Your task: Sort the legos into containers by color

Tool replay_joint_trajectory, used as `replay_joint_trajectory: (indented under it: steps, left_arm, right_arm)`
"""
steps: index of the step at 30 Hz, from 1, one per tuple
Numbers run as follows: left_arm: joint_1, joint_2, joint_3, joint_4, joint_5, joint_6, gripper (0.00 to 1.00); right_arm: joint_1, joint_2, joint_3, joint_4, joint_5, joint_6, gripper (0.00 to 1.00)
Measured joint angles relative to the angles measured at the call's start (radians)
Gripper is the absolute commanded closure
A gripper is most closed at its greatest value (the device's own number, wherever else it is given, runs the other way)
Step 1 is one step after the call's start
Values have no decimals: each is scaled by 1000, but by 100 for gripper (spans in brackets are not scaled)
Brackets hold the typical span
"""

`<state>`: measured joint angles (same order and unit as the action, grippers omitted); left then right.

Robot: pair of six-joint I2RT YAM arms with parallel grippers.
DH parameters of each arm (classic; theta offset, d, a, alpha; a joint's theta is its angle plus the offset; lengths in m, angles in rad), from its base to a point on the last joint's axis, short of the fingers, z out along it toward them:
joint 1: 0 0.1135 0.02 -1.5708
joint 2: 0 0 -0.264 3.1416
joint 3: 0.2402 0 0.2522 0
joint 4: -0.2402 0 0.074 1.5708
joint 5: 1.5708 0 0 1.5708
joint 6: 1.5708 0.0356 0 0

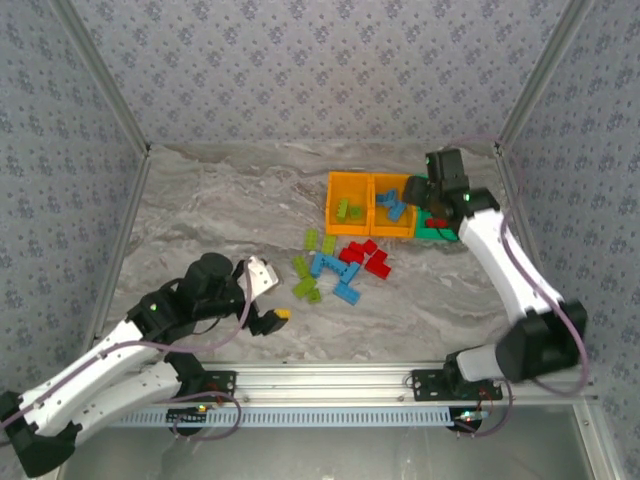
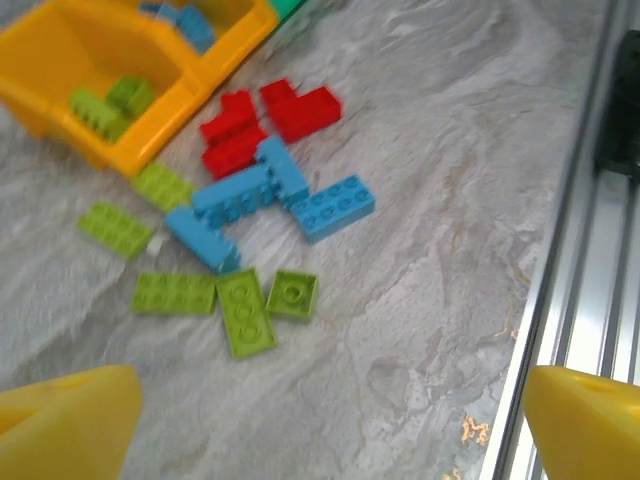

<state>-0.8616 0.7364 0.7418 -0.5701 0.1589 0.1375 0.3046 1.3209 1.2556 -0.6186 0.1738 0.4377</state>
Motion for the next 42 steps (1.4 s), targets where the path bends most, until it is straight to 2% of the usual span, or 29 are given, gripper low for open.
replay_joint_trajectory:
  steps: [4,6,8,11,12,16,20,25,30,36,42]
  left_arm:
    - [-142,144,132,0,-230,-201,4]
    - [-185,214,150,15,-317,-310,5]
    - [-195,305,151,33,-385,-433,13]
    - [-195,467,163,40,-450,-647,32]
    - [-195,518,172,37,-462,-720,34]
    - [-219,699,208,37,-482,-998,34]
    - [-254,797,208,67,-489,-1180,34]
    - [-257,891,238,91,-492,-1283,37]
    - [-257,971,284,94,-514,-1310,42]
    - [-251,1015,292,97,-521,-1323,57]
    - [-248,1037,294,105,-538,-1332,69]
  right_arm:
    - [217,-201,-121,-22,-73,-22,16]
    - [271,-238,-163,-56,-109,-32,15]
    - [308,-233,-195,-108,-122,-36,15]
    - [332,-216,-234,-172,-101,-35,13]
    - [333,-216,-245,-185,-90,-31,12]
    - [322,-224,-276,-224,-40,-9,11]
    - [312,-233,-281,-227,-21,3,11]
    - [312,-235,-281,-227,-16,10,11]
    - [312,-235,-281,-232,-12,19,11]
    - [312,-245,-283,-242,-26,26,11]
    - [312,-261,-283,-240,-160,25,10]
